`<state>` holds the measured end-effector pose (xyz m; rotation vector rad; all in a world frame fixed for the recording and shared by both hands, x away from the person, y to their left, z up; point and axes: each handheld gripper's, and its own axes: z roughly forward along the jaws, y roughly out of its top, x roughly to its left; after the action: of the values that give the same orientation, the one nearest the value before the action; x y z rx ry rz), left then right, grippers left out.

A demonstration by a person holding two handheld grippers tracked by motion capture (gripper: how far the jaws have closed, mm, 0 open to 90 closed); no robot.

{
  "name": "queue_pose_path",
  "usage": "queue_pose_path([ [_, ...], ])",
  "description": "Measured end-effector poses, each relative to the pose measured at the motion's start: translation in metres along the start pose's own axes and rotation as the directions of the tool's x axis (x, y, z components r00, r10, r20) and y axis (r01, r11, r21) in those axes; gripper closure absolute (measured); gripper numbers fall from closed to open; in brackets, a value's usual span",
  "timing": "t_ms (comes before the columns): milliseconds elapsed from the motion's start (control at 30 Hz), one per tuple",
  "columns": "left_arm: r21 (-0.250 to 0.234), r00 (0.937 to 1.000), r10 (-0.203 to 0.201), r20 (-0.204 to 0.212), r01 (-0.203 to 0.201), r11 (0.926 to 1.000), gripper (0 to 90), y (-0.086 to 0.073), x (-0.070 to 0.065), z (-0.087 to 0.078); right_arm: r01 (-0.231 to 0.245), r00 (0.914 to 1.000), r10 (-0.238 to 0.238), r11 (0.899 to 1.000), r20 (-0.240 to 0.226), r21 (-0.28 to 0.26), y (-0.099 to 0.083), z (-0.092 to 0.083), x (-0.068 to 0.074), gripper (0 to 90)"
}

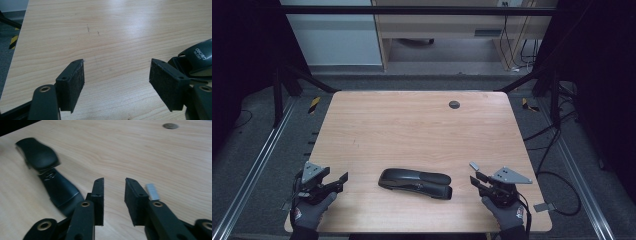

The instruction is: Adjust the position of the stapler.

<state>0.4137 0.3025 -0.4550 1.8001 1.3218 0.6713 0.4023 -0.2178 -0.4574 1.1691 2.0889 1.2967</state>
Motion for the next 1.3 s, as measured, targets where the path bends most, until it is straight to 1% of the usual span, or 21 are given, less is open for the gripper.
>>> queue_pose_path([
  [67,-0.003,1.0,0.003,0.001,-0.003,1.0,28.9,0.0,-0.002,0.0,0.013,0.9996,-0.012,1.0,-0.027,0.014,-0.001,0.003,0.007,74.8],
  [100,-0.003,1.0,0.009,0.002,-0.009,1.0,29.8,0.0,-0.002,0.0,0.018,0.9986,-0.016,1.0,-0.05,0.022,-0.001,0.005,0.014,78.7],
  [167,-0.003,0.9999,0.012,0.0,-0.012,0.9999,30.4,0.0,-0.002,0.0,0.015,0.9978,-0.013,0.999,-0.065,0.03,-0.001,0.007,0.019,82.1],
  [200,-0.003,0.9999,0.012,0.0,-0.012,0.9999,30.6,0.0,-0.002,0.0,0.015,0.9978,-0.013,0.999,-0.065,0.03,-0.001,0.007,0.019,82.1],
  [233,-0.004,1.0,0.005,-0.002,-0.005,1.0,30.9,0.0,-0.002,0.0,0.029,0.9958,-0.026,0.999,-0.087,0.039,-0.002,0.01,0.025,85.5],
  [300,-0.005,1.0,0.005,-0.003,-0.005,1.0,31.3,0.0,-0.002,-0.001,0.035,0.9944,-0.029,0.998,-0.102,0.05,-0.003,0.012,0.029,88.3],
  [333,-0.005,1.0,0.005,-0.003,-0.005,1.0,31.5,0.0,-0.002,-0.001,0.035,0.9944,-0.029,0.998,-0.102,0.05,-0.003,0.012,0.029,88.3],
  [367,-0.006,1.0,0.005,-0.006,-0.005,1.0,31.6,0.0,-0.002,-0.001,0.034,0.9933,-0.027,0.998,-0.112,0.061,-0.004,0.014,0.032,90.0],
  [500,-0.003,0.9999,0.006,-0.009,-0.006,1.0,32.5,0.0,-0.003,0.0,0.04,0.9912,-0.029,0.996,-0.129,0.078,-0.007,0.019,0.036,90.0],
  [667,0.005,0.9998,0.016,-0.015,-0.016,0.9999,34.6,0.0,-0.004,0.0,0.044,0.9892,-0.03,0.994,-0.144,0.098,-0.01,0.024,0.041,90.0],
  [700,0.006,0.9998,0.012,-0.015,-0.012,0.9999,35.0,0.0,-0.004,0.0,0.053,0.9868,-0.034,0.992,-0.159,0.115,-0.012,0.028,0.045,90.0],
  [733,0.007,0.9998,0.013,-0.016,-0.013,0.9999,35.0,0.0,-0.004,0.0,0.053,0.9868,-0.034,0.992,-0.159,0.115,-0.012,0.028,0.045,90.0],
  [767,0.008,0.9998,0.014,-0.016,-0.014,0.9999,36.0,0.0,-0.004,0.0,0.069,0.9853,-0.047,0.99,-0.164,0.126,-0.013,0.031,0.048,90.0],
  [900,0.012,0.9996,0.022,-0.018,-0.022,0.9997,38.0,0.0,-0.005,0.0,0.071,0.9833,-0.046,0.987,-0.176,0.142,-0.015,0.036,0.054,90.0],
  [1033,0.011,0.9994,0.031,-0.014,-0.031,0.9995,45.1,0.0,-0.006,0.0,0.078,0.9815,-0.047,0.984,-0.186,0.163,-0.018,0.043,0.059,90.0],
  [1067,0.013,0.9993,0.034,-0.012,-0.034,0.9993,46.6,0.0,-0.007,0.0,0.087,0.9812,-0.055,0.982,-0.185,0.168,-0.018,0.044,0.06,90.0],
  [1200,0.012,0.9991,0.041,-0.008,-0.041,0.9991,52.6,0.0,-0.008,0.001,0.099,0.9801,-0.064,0.978,-0.188,0.182,-0.02,0.048,0.064,90.0],
  [1267,0.012,0.9991,0.041,-0.007,-0.041,0.9991,53.7,0.0,-0.008,0.001,0.099,0.9797,-0.063,0.978,-0.19,0.186,-0.021,0.049,0.065,90.0],
  [1300,0.017,0.9988,0.048,-0.008,-0.048,0.9987,53.8,0.0,-0.008,0.001,0.108,0.9791,-0.069,0.974,-0.191,0.199,-0.022,0.052,0.066,90.0],
])
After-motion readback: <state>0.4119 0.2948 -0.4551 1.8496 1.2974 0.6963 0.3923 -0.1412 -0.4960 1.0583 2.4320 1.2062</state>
